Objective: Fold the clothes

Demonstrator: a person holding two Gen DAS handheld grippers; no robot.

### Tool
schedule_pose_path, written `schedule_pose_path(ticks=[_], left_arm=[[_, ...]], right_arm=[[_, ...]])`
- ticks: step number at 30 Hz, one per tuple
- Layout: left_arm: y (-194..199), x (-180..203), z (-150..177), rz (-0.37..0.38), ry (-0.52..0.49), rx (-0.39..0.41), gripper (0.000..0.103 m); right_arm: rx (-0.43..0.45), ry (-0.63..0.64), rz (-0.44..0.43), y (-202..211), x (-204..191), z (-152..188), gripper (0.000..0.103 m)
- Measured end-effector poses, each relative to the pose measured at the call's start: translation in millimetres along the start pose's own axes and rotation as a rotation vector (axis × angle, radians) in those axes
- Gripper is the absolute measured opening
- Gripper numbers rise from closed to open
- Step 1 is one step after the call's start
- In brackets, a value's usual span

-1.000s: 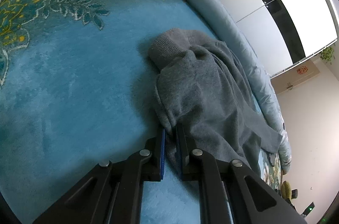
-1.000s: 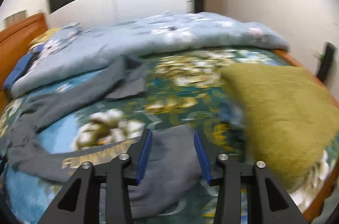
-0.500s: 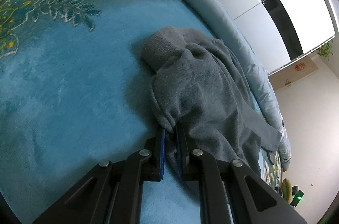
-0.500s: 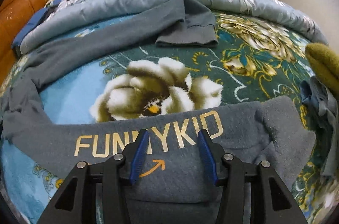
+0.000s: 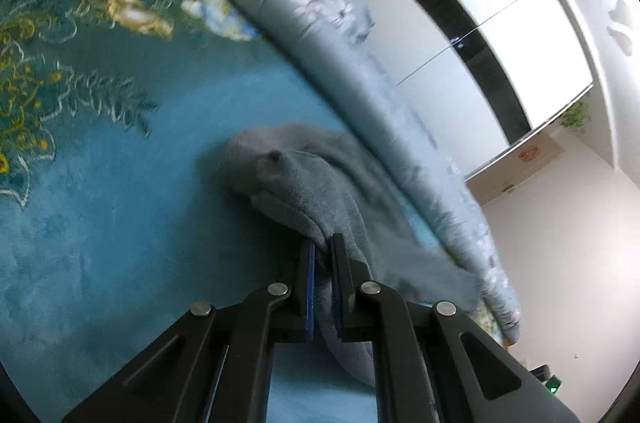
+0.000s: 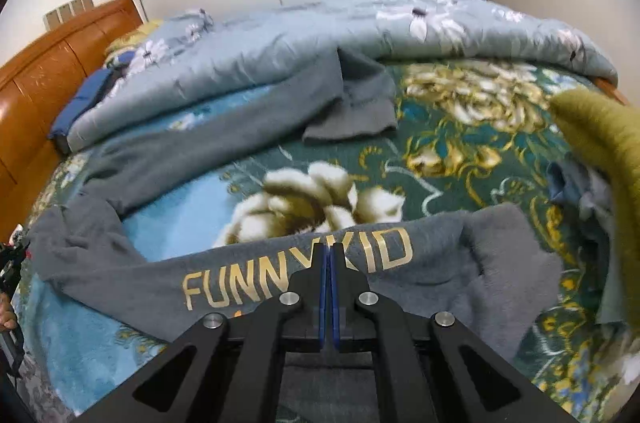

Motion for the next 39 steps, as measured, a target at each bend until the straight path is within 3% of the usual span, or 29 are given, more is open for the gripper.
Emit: schedule_pose_path(ticks=[6,11,16,23,27,30,36,38,39], left_arm=[[4.6,-5.5,14.0,-0.029,0.003,-0.005,0.007],[0.3,-41.6,25.3,-0.063,0.074,-0.044,0.007],[-6.3,-47.7,29.9,-0.088,0.067,-0.058,0.007],[-10.2,-48.5,31.1,-0.095,0.066,-0.069,0.007],[-11.5,-48.9,33.2,-0.092,0.057,-0.076,0.007],[-13.1,-48.1,32.4,-0.094,0.045,-0.082,0.007],[-19.4,-51.2,30.9,-0.096,0.039,-0.094,0.007],[-22.3,-52.6,30.9,-0.1,0.041,-0.097,0.007],[-23.3,-53.2,31.1,-0.1,0.043,-0.099,0.007]], right_arm=[[-0.045,0.016,-0.024,8.8,0.9,21.1,0.002],[-0.071,0.01,-0.046,25.0,5.0,60.0,0.001],[-0.114,-0.021,-0.046,29.3,15.2,96.8,0.001],[-0.052,-0.028,-0.035,27.8,9.6,54.9,0.005],[-0.064,-0.016,0.01,1.6,2.8,28.8,0.039],[-0.08,-0.001,0.049,-21.5,-1.3,18.9,0.047],[-0.131,-0.001,0.117,-51.0,-0.1,24.2,0.047],[-0.129,-0.005,0.129,-51.2,1.2,25.2,0.042],[-0.128,-0.006,0.135,-51.0,2.0,25.4,0.032]])
Point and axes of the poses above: each gripper's, at about its wrist camera, not at the fingertips, and y roughly against the way its jaws point, x to its right, z to its underside, the point moved 8 cm from there along -y, roughly the way its jaws point, and after that the axes turned 8 degrees about y, right-handed, at the moved point
